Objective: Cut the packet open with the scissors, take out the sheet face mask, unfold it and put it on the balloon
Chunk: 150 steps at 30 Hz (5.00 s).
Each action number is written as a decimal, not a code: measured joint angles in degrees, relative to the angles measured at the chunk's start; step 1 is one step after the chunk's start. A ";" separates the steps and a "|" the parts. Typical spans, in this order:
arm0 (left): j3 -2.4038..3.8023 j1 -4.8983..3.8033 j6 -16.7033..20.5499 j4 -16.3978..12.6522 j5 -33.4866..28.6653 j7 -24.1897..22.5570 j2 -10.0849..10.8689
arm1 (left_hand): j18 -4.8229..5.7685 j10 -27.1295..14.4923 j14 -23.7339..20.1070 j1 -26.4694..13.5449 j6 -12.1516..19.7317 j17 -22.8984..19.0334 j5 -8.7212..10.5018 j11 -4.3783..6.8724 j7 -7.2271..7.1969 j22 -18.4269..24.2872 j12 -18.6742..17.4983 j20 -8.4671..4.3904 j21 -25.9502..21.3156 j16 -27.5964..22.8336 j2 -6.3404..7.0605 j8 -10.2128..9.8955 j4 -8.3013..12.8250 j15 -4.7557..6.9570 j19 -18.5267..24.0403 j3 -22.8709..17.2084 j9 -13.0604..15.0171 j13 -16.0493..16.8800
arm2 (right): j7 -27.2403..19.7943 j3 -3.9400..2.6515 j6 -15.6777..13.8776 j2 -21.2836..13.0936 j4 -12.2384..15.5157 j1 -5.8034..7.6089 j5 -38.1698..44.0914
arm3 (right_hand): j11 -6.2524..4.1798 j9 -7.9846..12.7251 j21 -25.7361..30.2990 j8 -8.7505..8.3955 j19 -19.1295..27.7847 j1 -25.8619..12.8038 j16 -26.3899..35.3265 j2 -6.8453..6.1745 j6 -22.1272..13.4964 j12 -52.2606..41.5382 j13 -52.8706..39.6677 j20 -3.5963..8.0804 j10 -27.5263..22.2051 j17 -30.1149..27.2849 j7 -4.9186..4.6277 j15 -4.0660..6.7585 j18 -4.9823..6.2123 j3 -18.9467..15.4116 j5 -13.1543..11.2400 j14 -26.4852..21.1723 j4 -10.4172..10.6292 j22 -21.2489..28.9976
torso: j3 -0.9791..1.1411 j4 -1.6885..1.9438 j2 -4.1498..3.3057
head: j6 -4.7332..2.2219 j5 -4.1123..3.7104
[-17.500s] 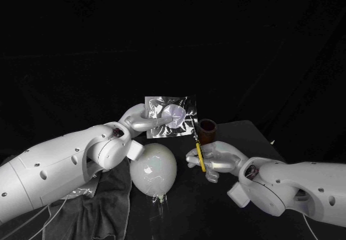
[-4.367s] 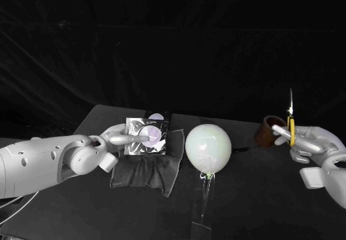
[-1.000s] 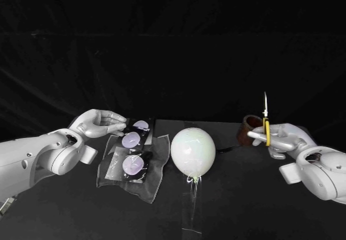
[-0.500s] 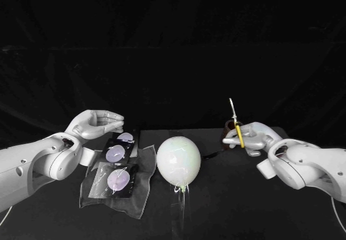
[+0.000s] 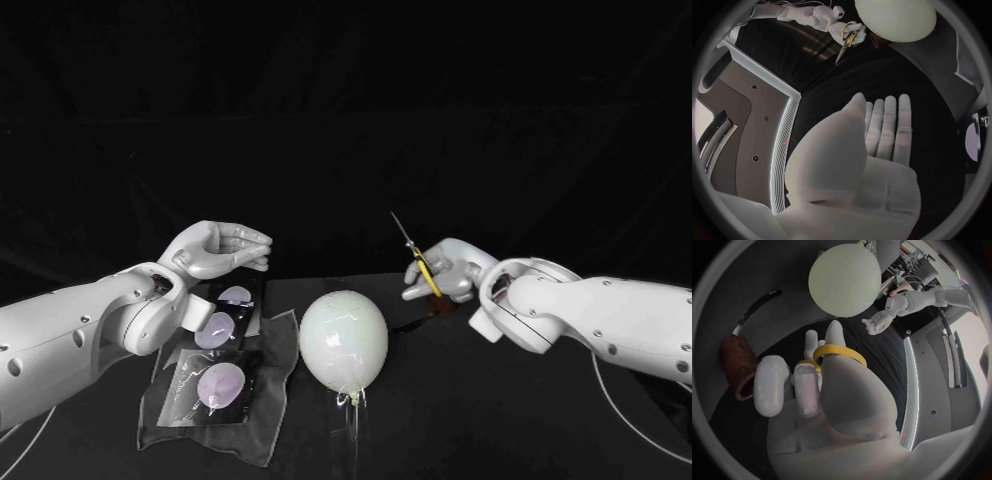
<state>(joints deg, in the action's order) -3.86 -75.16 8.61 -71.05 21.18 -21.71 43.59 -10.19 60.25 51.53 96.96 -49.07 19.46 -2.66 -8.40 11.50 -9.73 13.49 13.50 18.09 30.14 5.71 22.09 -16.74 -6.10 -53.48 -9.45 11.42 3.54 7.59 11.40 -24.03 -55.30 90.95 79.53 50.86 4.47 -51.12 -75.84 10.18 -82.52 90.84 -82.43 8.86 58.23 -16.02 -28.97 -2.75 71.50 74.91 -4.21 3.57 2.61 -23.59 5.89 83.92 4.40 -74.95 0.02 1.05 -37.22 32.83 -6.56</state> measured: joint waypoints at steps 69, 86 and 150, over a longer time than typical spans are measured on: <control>0.05 -12.25 -10.17 26.53 21.77 12.32 -21.19 | 2.27 -3.01 -4.23 -14.84 3.11 -4.12 0.00 -2.74 0.37 5.22 -7.83 3.09 -7.06 -15.52 2.22 -5.70 -0.18 -3.95 10.46 8.89 -0.12 0.36 | 16.33 -1.36 13.10 37.87 -35.68 3.96 56.15 | 0.11 0.36 -3.48 -1.62 -1.14 -0.28 0.00 1.50 1.14 2.64 1.25 -0.03 0.11 0.00 -0.08 -0.11 -0.05 -1.37 -2.44 -0.09 3.27 0.01 | -1.63 0.79 -6.88 | -5.04 4.10; -0.66 -12.21 -14.19 26.86 25.49 16.02 -22.87 | 1.31 2.35 1.36 -15.37 -1.60 -3.34 0.00 -1.12 1.39 4.75 -6.45 2.90 -4.98 -14.57 -0.28 -4.20 -0.10 -1.68 5.94 9.76 0.76 0.70 | 17.34 -1.34 12.87 37.65 -33.53 3.79 59.76 | 0.11 0.42 -3.86 -1.62 -1.11 -0.27 0.00 1.48 1.13 3.00 1.27 -0.04 0.11 0.04 -0.08 -0.12 -0.06 -1.37 -2.44 -0.09 3.27 0.01 | -1.66 0.53 -6.86 | -4.65 4.40; -0.80 -12.18 -18.90 25.88 19.27 22.63 -23.65 | 0.52 15.04 12.29 -3.86 -8.68 -0.53 0.16 2.16 -2.17 0.22 -9.03 -0.63 4.04 -15.14 -1.42 -0.98 -1.33 2.30 2.10 -9.62 5.80 0.16 | 15.40 -1.27 3.82 35.71 -31.71 3.65 62.31 | 0.06 6.90 47.48 -6.44 22.41 1.87 32.18 -2.87 -7.24 12.32 13.63 -3.94 -3.47 -35.47 -3.09 -7.82 6.99 2.72 -2.80 -8.32 12.19 8.20 | -1.61 0.55 -6.78 | -4.02 5.09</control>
<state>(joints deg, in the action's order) -4.66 -87.34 -10.29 -45.16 40.46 0.92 19.94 -9.67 75.29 63.82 93.10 -57.74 18.93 -2.50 -6.24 9.33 -9.51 4.47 12.87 22.13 15.00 4.28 21.10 -18.07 -3.80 -51.38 -19.06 17.21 3.70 22.99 10.13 -20.20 -19.59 59.25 83.18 113.18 4.53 -44.22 -28.36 3.74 -60.11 92.71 -50.25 5.98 50.99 -3.69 -15.34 -6.70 68.02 39.43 -7.30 -4.25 9.61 -20.87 3.10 75.60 16.59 -66.75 -1.59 1.60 -44.01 28.81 -1.48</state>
